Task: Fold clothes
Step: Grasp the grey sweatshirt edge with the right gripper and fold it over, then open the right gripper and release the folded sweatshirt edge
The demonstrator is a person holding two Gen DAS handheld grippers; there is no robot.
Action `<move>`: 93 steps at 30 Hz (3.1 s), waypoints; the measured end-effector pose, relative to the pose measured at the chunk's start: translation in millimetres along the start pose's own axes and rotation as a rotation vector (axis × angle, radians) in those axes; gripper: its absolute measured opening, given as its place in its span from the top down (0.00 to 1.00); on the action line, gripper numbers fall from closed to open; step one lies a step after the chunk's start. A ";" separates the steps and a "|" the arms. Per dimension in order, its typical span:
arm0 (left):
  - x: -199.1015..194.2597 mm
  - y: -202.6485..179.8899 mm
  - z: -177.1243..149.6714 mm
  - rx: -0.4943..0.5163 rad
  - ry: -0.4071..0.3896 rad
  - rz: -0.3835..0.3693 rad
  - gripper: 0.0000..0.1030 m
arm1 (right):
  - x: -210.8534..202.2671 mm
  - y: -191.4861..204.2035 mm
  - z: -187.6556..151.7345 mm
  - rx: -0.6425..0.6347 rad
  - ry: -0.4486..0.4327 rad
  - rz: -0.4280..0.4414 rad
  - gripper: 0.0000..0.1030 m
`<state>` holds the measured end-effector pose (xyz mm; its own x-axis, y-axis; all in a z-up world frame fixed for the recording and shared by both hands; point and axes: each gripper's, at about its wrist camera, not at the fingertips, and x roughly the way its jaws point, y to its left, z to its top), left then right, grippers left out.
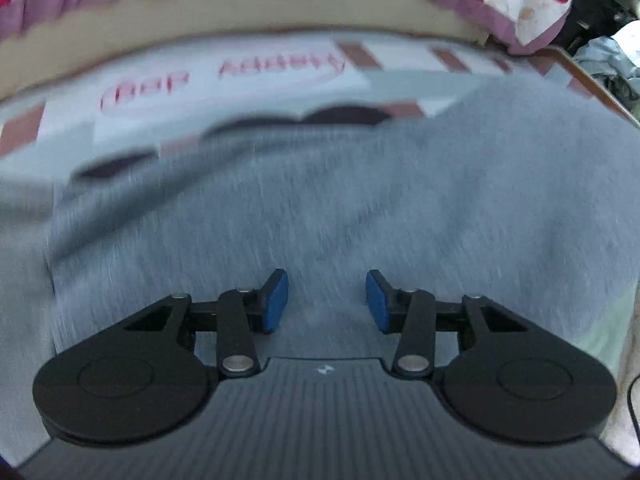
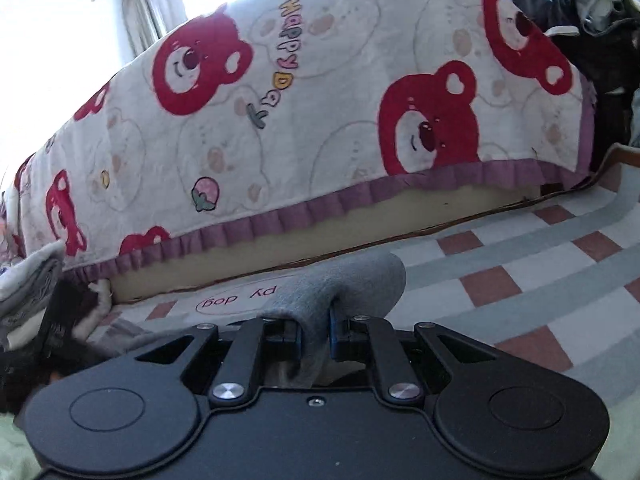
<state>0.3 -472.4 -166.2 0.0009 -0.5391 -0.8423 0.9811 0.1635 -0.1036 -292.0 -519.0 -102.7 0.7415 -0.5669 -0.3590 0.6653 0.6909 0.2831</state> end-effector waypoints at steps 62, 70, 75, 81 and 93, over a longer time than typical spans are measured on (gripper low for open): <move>-124.0 172.8 -212.6 -0.737 -0.403 -0.006 0.63 | 126.5 337.2 -59.5 -0.652 0.122 0.345 0.85; -155.8 174.0 -206.5 -0.802 -0.494 -0.042 0.63 | 144.3 336.4 -61.2 -0.609 0.410 0.396 0.76; -157.4 167.5 -192.4 -0.771 -0.504 -0.071 0.62 | 103.6 318.1 -48.1 -0.545 0.430 0.636 0.36; -162.2 163.6 -195.9 -0.817 -0.527 -0.138 0.59 | 70.8 282.1 -37.5 -0.519 0.370 0.628 0.36; -155.9 111.7 -151.1 -0.625 -0.456 0.114 0.91 | 63.5 176.5 -40.1 -0.343 0.400 0.442 0.37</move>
<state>80.4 -245.2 -126.4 0.3077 -0.7550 -0.5790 0.6791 0.6005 -0.4222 -131.0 -415.0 -111.2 0.8034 -0.0357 -0.5944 0.1938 0.9595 0.2044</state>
